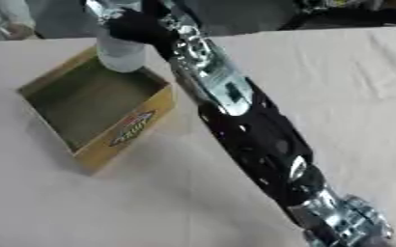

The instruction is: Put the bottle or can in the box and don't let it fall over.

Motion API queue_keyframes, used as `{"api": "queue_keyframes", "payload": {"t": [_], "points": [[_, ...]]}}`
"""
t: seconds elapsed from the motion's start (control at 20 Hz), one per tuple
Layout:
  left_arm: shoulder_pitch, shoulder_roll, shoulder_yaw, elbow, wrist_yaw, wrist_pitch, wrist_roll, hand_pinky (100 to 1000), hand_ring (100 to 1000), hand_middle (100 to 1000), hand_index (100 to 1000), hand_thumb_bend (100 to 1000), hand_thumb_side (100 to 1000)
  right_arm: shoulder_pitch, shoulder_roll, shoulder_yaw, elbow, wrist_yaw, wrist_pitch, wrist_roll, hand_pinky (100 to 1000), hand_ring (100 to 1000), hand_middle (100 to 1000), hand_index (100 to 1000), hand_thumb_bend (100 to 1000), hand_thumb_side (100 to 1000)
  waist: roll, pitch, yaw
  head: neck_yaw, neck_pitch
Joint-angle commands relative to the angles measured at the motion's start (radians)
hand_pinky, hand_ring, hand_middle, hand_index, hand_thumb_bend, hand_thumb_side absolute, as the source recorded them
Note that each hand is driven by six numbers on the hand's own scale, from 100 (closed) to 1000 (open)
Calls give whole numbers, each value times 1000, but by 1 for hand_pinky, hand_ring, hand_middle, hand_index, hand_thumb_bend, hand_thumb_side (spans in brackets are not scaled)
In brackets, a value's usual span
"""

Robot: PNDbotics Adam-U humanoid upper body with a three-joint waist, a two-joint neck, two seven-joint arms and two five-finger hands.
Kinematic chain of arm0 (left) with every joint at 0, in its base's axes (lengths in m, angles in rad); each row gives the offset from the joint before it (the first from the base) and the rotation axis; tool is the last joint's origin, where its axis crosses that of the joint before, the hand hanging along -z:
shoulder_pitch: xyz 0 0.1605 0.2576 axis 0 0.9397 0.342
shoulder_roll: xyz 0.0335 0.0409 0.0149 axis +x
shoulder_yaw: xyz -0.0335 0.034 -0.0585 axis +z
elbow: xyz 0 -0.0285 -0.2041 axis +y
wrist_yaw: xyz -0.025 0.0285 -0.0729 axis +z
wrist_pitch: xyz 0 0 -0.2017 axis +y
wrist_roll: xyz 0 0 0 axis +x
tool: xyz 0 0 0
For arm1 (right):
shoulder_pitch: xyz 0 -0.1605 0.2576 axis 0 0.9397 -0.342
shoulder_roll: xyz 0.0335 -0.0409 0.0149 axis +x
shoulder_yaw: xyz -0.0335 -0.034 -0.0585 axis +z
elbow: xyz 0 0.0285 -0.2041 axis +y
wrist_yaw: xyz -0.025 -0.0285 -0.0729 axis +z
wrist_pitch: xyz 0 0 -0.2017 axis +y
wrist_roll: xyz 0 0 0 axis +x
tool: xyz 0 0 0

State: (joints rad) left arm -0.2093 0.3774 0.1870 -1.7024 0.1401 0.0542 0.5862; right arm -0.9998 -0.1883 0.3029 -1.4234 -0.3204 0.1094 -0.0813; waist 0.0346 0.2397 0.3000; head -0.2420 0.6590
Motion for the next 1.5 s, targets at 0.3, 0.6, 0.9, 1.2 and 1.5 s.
{"api": "queue_keyframes", "payload": {"t": [0.3,0.6,0.9,1.2,1.5], "points": [[-33,17,15,-25,8,-5,10,842,744,663,818,468,695,-107,69,-34,208,133,-50,-61,744,305,119,171,100,100,-25,21,81,-99,-61],[-45,12,20,-29,11,-7,20,842,745,664,819,469,694,-101,94,-46,347,178,-159,-42,767,420,260,274,100,100,-36,41,100,-141,-47],[-44,11,24,-29,9,-6,30,842,745,664,820,469,695,-63,114,-48,449,195,-226,6,815,621,506,548,198,100,-37,46,99,-126,-41],[-34,15,28,-29,9,-5,38,841,744,662,820,474,693,-60,105,-45,438,247,-166,51,935,933,880,932,782,186,-36,40,90,-112,-45],[-30,20,28,-26,8,-5,37,841,743,661,821,474,691,-60,96,-51,385,325,-67,41,935,931,878,940,837,235,-29,31,74,-96,-53]]}}
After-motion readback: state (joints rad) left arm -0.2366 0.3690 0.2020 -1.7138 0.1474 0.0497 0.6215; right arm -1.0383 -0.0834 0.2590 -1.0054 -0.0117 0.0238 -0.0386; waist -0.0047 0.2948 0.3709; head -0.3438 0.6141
